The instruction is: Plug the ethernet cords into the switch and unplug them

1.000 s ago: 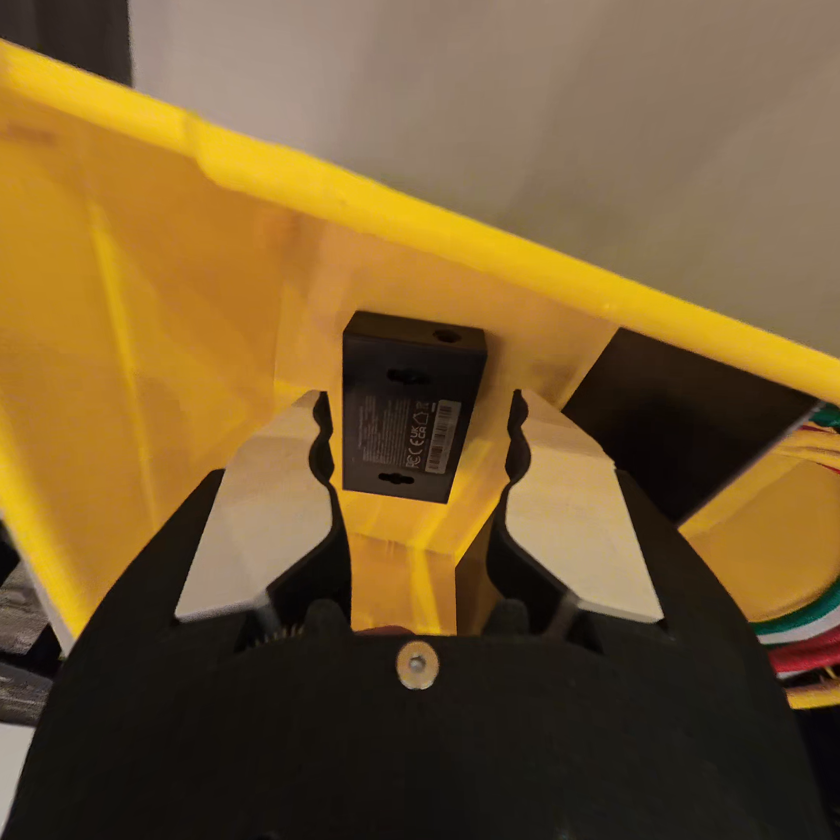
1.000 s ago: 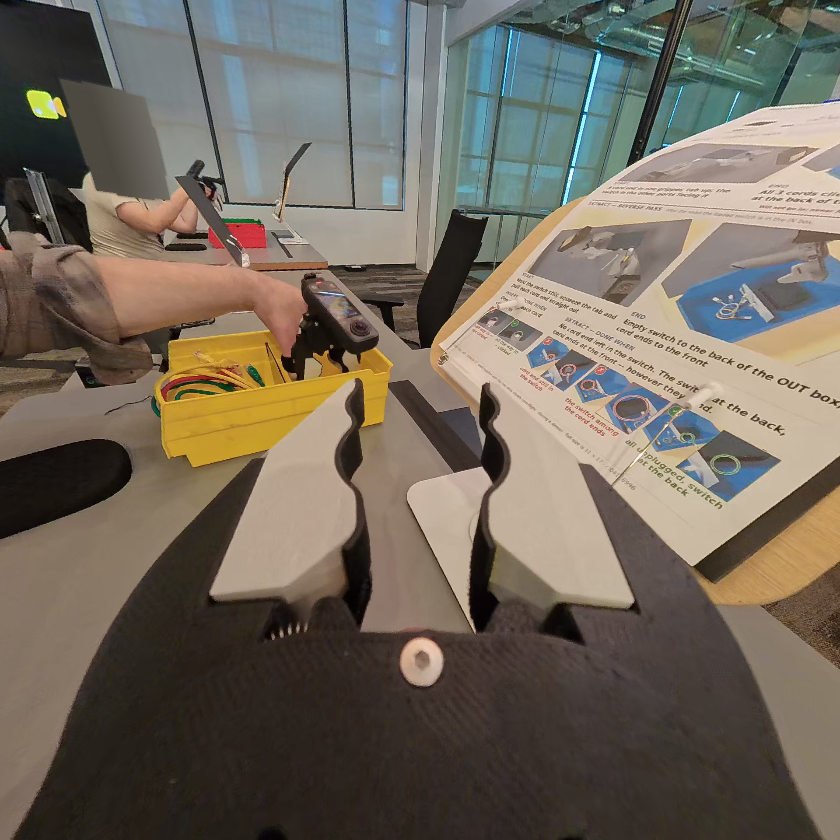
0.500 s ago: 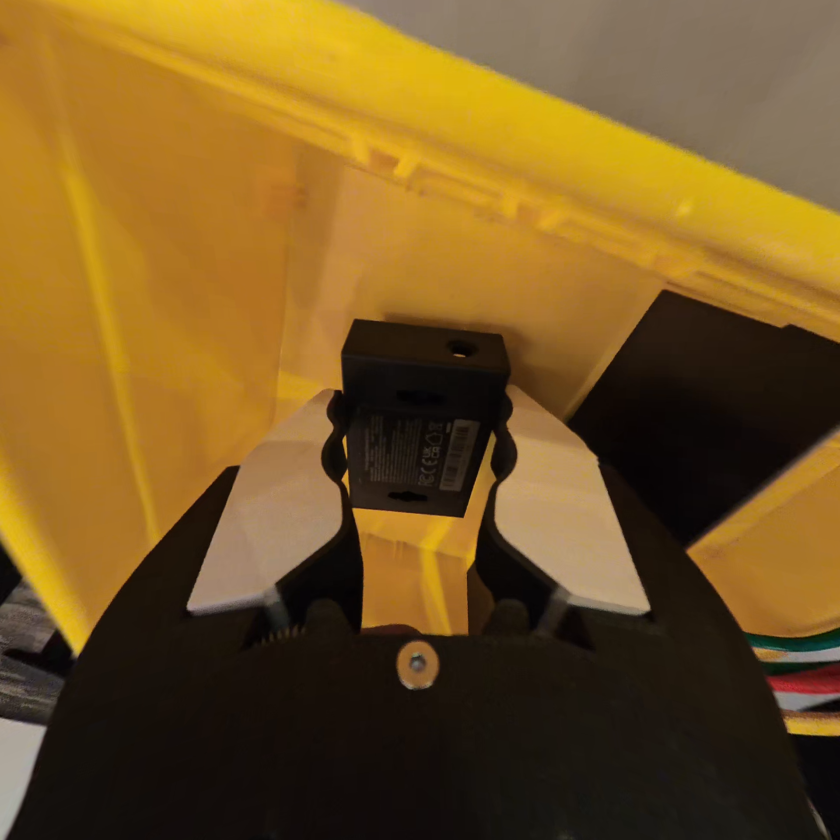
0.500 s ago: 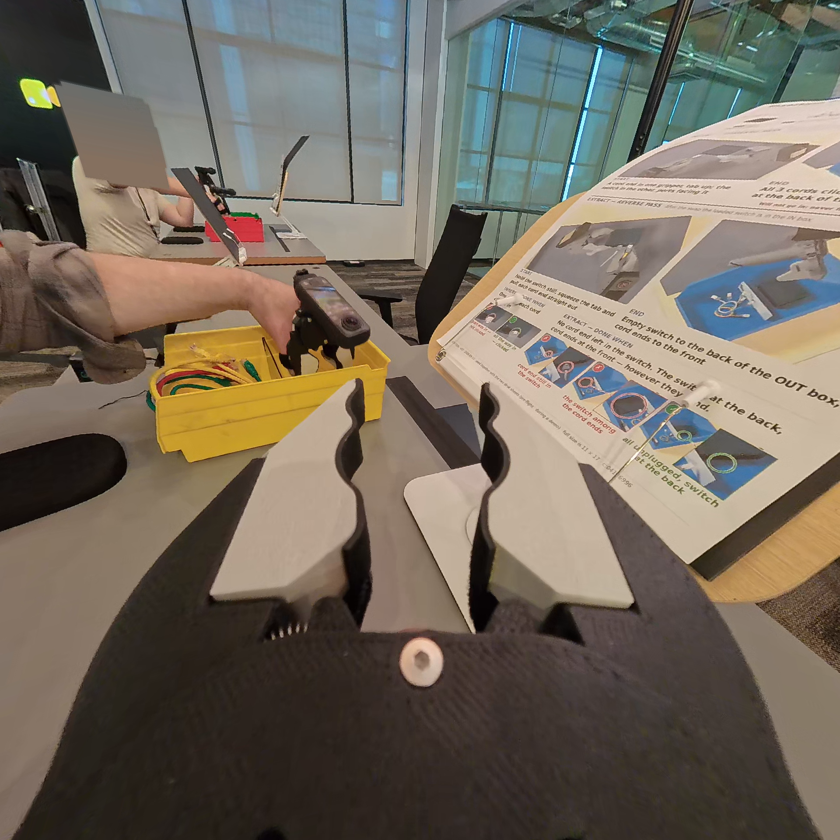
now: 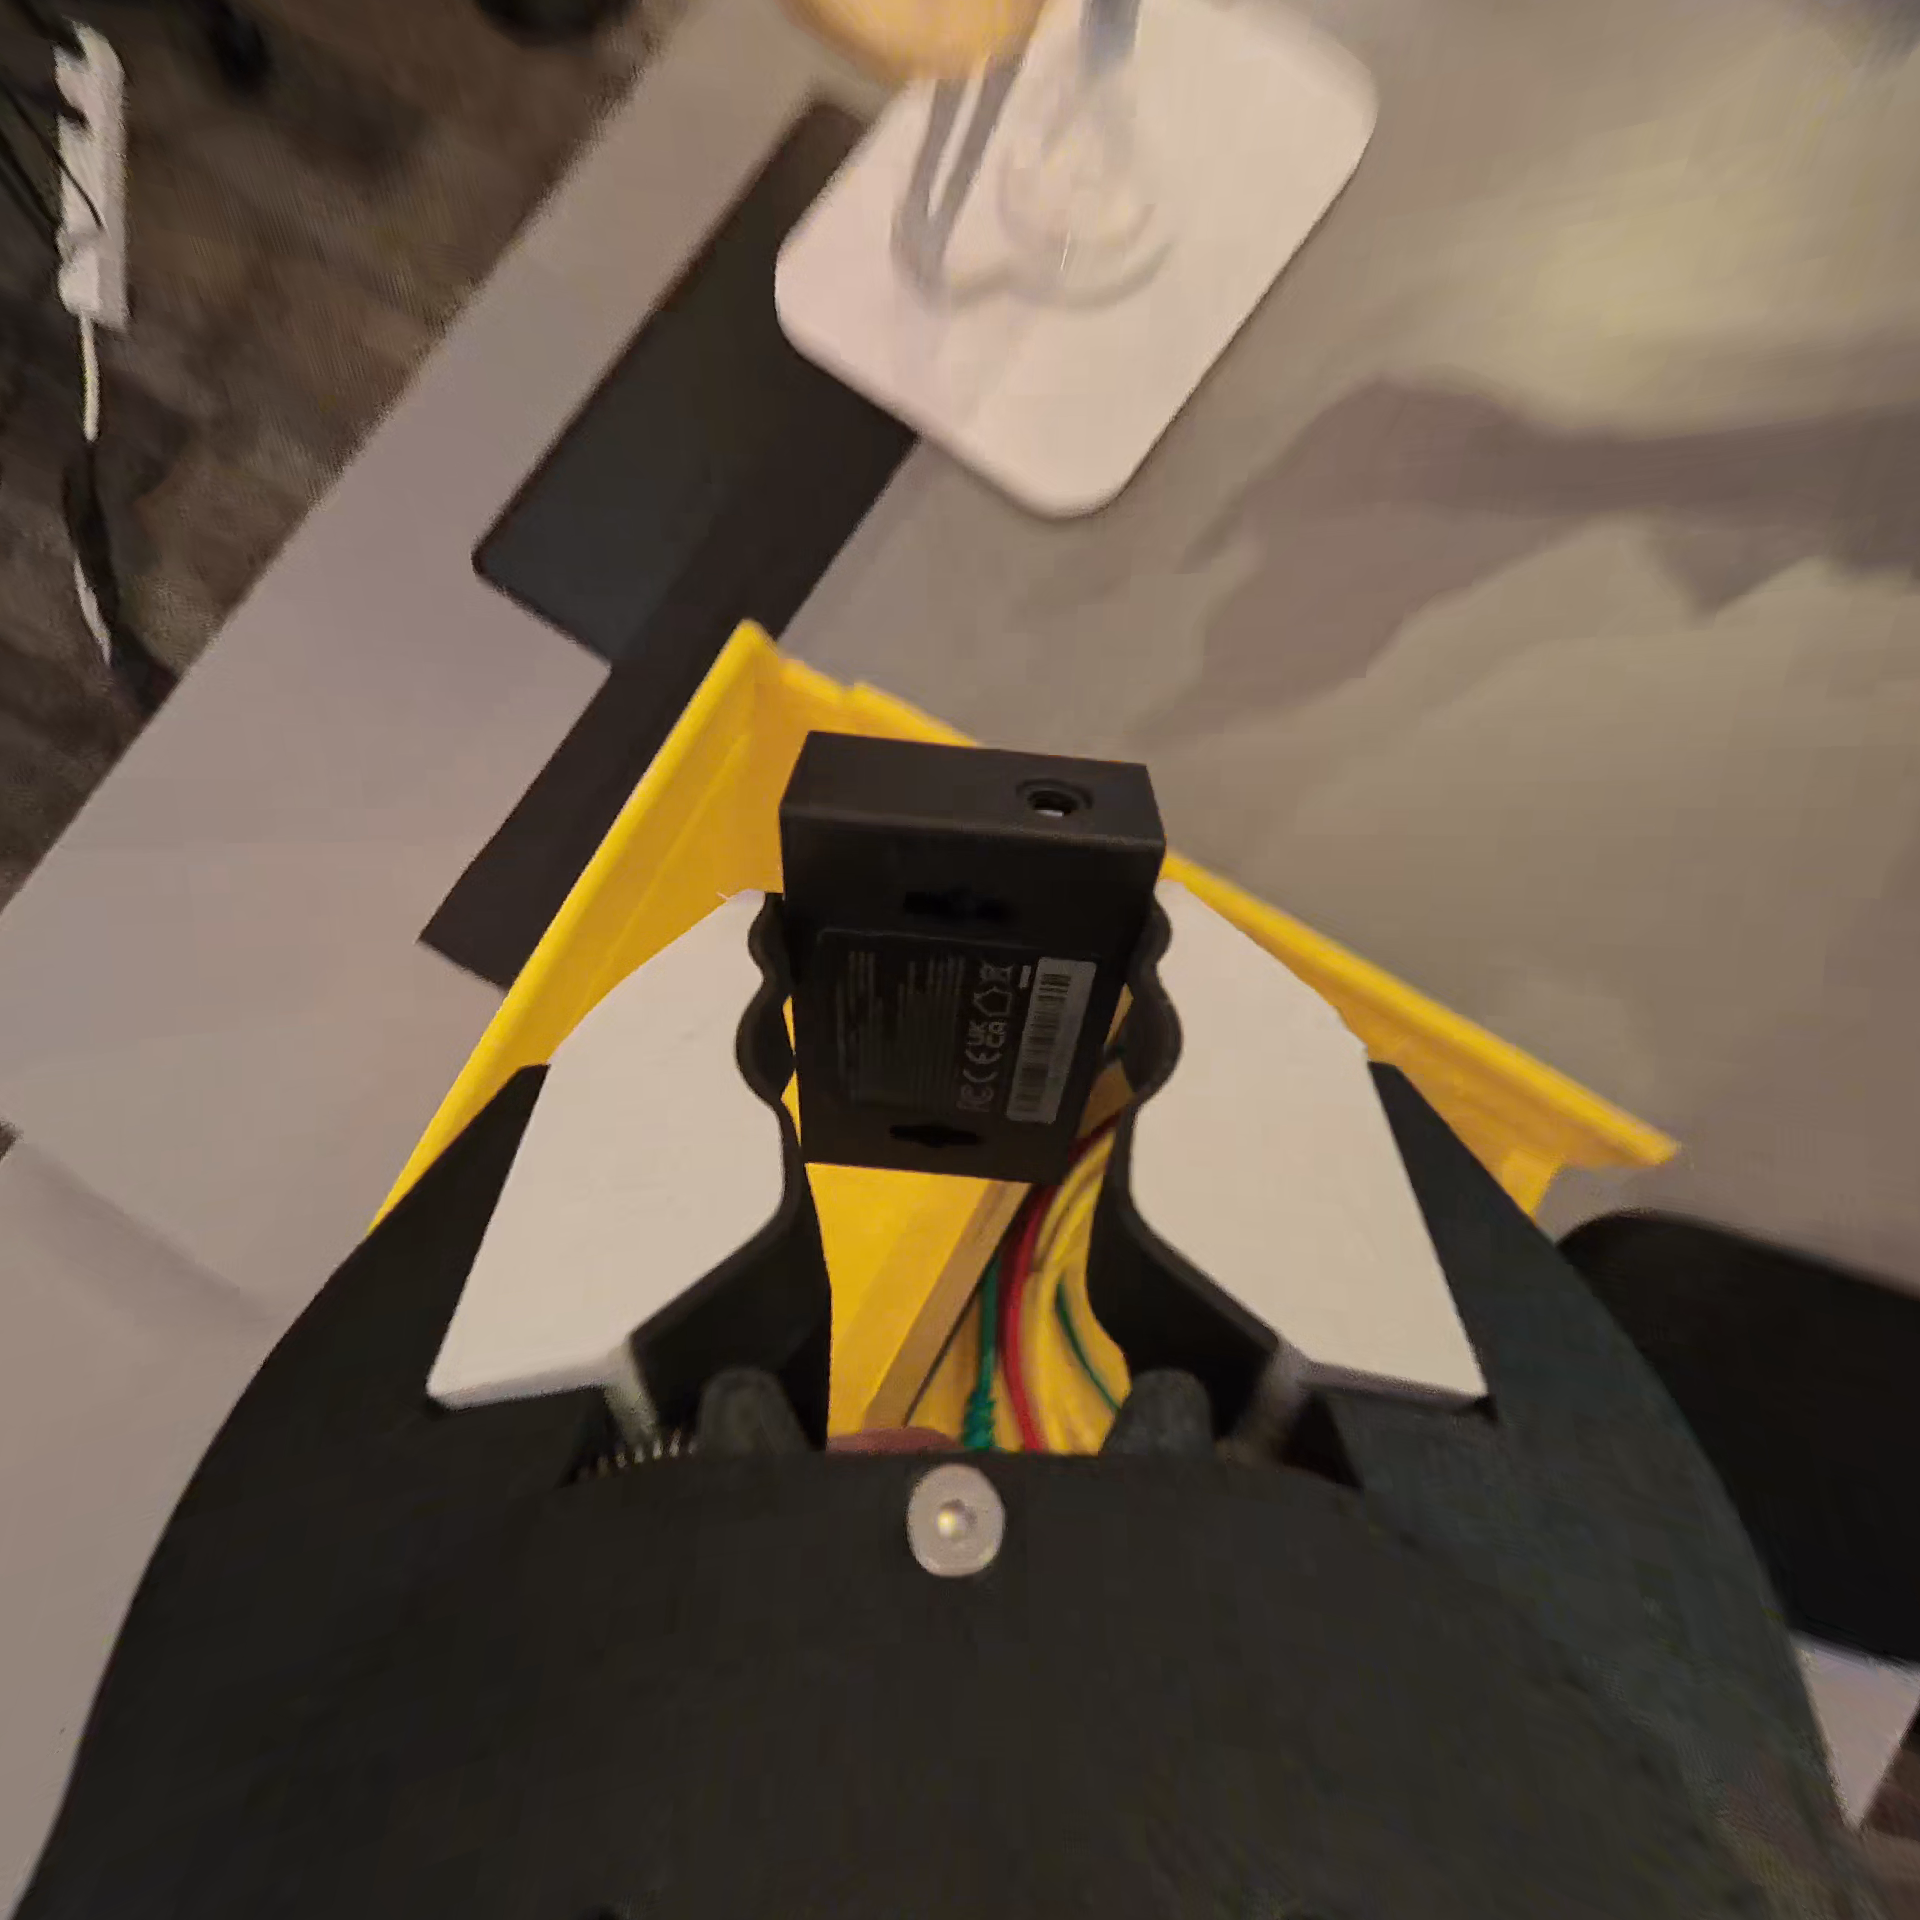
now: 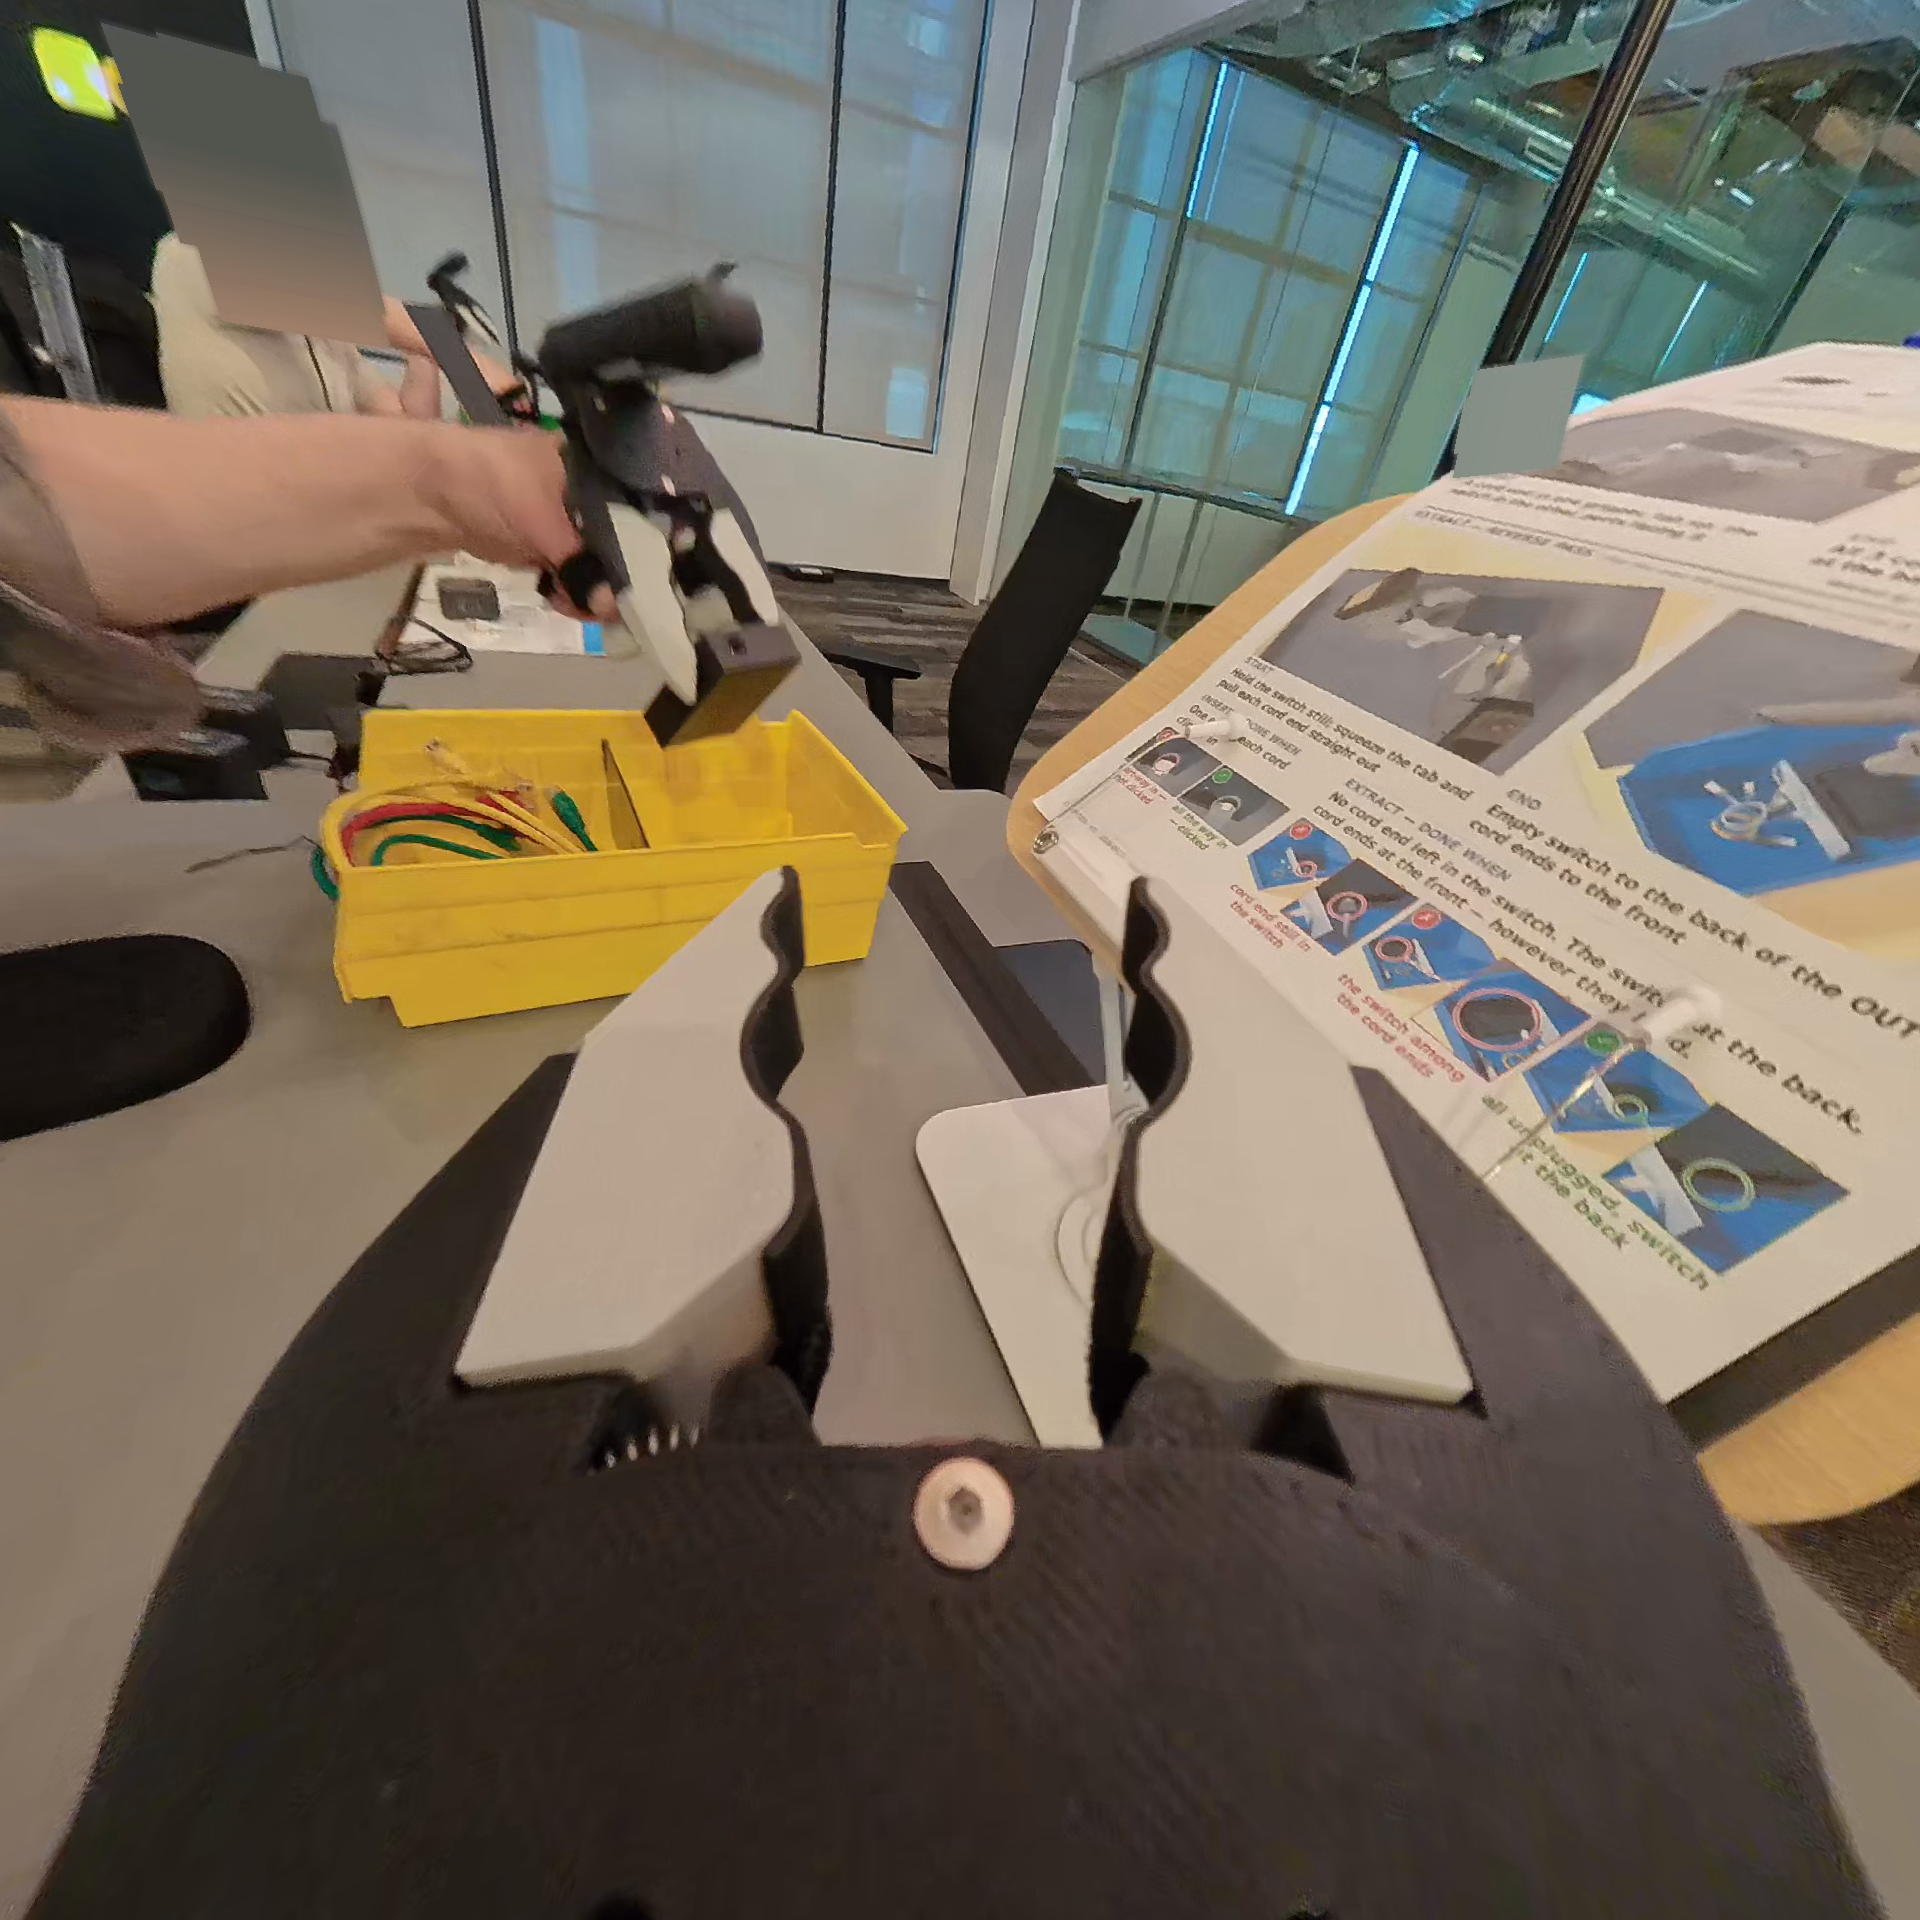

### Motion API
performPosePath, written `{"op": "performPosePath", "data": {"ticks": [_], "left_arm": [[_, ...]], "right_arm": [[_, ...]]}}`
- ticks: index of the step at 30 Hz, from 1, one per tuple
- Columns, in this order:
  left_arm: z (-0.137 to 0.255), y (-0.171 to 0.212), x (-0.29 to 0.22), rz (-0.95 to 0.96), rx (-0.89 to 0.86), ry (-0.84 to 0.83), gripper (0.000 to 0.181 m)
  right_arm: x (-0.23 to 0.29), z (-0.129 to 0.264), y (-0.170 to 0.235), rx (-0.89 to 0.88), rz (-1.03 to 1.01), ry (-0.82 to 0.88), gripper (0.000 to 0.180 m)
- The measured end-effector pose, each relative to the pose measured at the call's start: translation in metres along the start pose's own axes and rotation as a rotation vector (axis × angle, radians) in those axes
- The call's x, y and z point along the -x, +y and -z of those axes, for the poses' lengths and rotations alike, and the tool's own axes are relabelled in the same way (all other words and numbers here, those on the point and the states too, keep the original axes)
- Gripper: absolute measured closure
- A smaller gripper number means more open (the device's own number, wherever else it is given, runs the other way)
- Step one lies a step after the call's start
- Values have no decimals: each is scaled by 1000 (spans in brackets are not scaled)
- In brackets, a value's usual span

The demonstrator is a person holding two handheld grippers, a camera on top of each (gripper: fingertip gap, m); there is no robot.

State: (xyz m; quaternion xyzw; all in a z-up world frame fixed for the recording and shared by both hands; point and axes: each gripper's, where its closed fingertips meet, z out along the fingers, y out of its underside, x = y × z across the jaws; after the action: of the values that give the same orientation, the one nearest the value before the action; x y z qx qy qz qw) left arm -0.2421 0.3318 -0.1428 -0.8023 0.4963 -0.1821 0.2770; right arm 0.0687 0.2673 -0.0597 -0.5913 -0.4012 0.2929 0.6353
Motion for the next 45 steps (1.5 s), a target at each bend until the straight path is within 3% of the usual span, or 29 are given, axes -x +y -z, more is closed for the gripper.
{"op": "performPosePath", "data": {"ticks": [2, 6, 13, 21, 26, 32, 37, 40, 45], "left_arm": [[14, -28, -16, 53, -153, 32, 118], [36, -79, -43, 167, -471, 38, 118], [37, -131, -97, 359, -877, 164, 118], [-17, -157, -153, 363, -904, 95, 118], [-35, -165, -169, 369, -909, 57, 118], [-40, -169, -174, 384, -927, 40, 118], [-33, -176, -189, 250, -923, 25, 97], [-23, -174, -188, 196, -922, -2, 96], [-20, -182, -211, 102, -881, 126, 100]], "right_arm": [[8, -9, -2, 15, 67, 19, 104], [31, -38, -3, 62, 210, 64, 87], [96, -98, 5, 82, 341, 103, 87], [101, -113, 25, 158, 265, 209, 103], [87, -105, 27, 154, 190, 237, 139], [73, -93, 24, 125, 153, 236, 153], [74, -85, 11, -4, -20, 72, 154], [88, -72, -7, -174, -120, -188, 153], [111, -36, -24, -363, -198, -556, 153]]}}
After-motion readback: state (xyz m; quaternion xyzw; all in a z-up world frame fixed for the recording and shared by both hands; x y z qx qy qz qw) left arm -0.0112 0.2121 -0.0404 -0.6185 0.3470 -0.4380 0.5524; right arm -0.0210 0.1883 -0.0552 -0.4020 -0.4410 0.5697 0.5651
